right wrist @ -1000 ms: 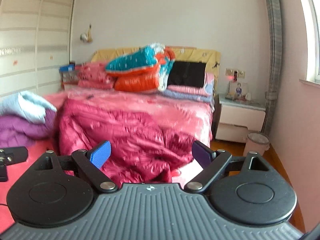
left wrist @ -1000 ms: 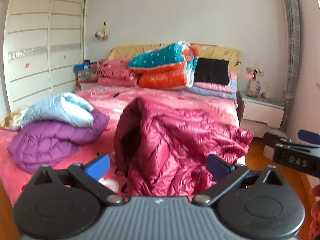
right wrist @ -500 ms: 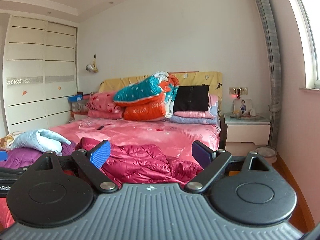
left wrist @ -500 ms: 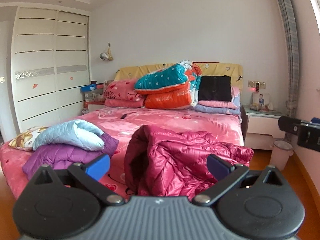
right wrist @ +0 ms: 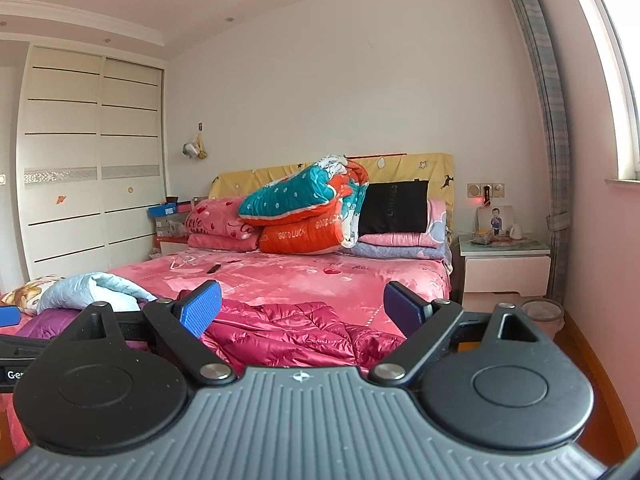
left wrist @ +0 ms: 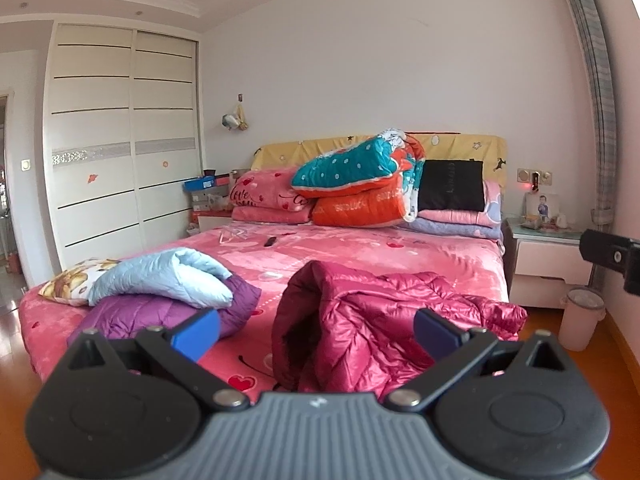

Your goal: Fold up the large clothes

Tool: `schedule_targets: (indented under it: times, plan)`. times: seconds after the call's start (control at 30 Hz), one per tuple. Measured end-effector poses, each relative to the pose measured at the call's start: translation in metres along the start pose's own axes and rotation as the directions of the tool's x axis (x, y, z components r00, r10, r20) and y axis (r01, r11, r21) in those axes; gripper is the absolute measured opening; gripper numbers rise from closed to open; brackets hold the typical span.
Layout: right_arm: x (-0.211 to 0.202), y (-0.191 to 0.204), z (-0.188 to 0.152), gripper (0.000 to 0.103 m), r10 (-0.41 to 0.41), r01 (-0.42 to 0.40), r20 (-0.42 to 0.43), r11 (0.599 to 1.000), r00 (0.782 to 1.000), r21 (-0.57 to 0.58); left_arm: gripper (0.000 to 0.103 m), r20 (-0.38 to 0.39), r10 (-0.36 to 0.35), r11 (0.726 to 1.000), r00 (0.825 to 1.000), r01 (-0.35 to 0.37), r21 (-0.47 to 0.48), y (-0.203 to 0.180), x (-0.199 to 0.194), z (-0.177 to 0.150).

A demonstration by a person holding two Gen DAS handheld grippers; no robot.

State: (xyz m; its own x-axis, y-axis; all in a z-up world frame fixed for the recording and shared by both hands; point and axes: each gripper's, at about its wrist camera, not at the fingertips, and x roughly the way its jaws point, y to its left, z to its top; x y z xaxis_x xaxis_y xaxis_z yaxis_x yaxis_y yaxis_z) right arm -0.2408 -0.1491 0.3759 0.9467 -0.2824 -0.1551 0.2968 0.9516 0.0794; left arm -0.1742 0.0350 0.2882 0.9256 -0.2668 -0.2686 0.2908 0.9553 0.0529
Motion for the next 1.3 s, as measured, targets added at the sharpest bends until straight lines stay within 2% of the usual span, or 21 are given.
schedule_targets:
  times: [0.17, 0.33, 0.57, 0.7, 0.83, 1.0, 1.17, 1.3]
  plan:
    - [0.008, -0.022, 0.003, 0.103, -0.01, 0.01, -0.002, 0.999, 1.0, 0.034, 0.103, -0.016, -0.035, 0.999, 0.999, 0.035, -0.026, -0.001, 0.015, -0.007]
    - [0.031, -0.034, -0.018, 0.103, -0.064, 0.065, -0.015, 0.994, 0.998, 0.091, 0.103, -0.025, -0.032, 0.998, 0.999, 0.031, -0.059, -0.003, 0.037, -0.025]
    - [0.101, -0.059, -0.098, 0.103, -0.143, 0.172, -0.178, 0.972, 0.974, 0.161, 0.103, -0.054, -0.061, 0.998, 0.997, 0.06, -0.011, -0.009, 0.076, -0.063]
    - [0.137, -0.067, -0.135, 0.103, -0.119, 0.169, -0.277, 0.971, 0.954, 0.167, 0.102, -0.081, -0.083, 0.997, 0.993, 0.082, -0.015, -0.009, 0.1, -0.079]
    - [0.163, -0.072, -0.157, 0.103, -0.094, 0.148, -0.305, 0.976, 0.948, 0.16, 0.102, -0.11, -0.107, 0.994, 0.988, 0.103, -0.034, -0.008, 0.129, -0.097]
    - [0.188, -0.08, -0.181, 0.103, -0.095, 0.138, -0.32, 0.984, 0.943, 0.116, 0.102, -0.188, -0.127, 0.99, 0.974, 0.114, -0.079, -0.007, 0.173, -0.122]
    - [0.213, -0.085, -0.192, 0.103, -0.083, 0.126, -0.349, 0.987, 0.934, 0.101, 0.1, -0.282, -0.148, 0.985, 0.948, 0.115, -0.129, -0.015, 0.207, -0.151]
    - [0.224, -0.099, -0.197, 0.103, -0.063, 0.117, -0.362, 0.984, 0.93, 0.131, 0.098, -0.341, -0.141, 0.989, 0.93, 0.114, -0.099, -0.032, 0.228, -0.171]
